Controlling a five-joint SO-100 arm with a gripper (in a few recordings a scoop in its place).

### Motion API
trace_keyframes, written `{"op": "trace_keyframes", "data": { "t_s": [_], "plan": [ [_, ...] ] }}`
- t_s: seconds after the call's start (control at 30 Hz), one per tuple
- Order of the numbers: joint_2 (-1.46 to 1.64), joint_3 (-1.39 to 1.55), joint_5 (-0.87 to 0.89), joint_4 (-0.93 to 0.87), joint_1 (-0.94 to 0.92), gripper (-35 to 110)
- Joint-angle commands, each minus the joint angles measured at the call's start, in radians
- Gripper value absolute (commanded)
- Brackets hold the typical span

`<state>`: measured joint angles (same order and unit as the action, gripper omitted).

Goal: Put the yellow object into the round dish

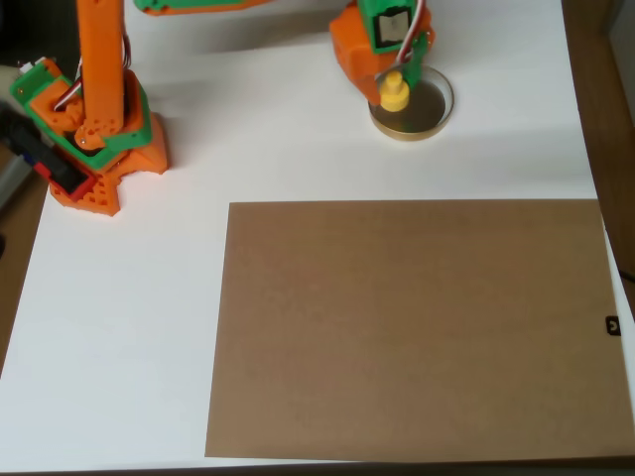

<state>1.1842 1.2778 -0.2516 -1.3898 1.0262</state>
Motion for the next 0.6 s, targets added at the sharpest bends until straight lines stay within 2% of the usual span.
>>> {"op": "trace_keyframes", "data": {
  "t_s": [0.0, 0.23, 0.57],
  "plan": [
    [-0.006, -0.163, -0.006, -0.052, 0.017, -1],
    [-0.123, -0.348, 0.025, -0.124, 0.035, -1],
    [-0.163, -0.364, 0.038, -0.138, 0.032, 2]
  ]
}}
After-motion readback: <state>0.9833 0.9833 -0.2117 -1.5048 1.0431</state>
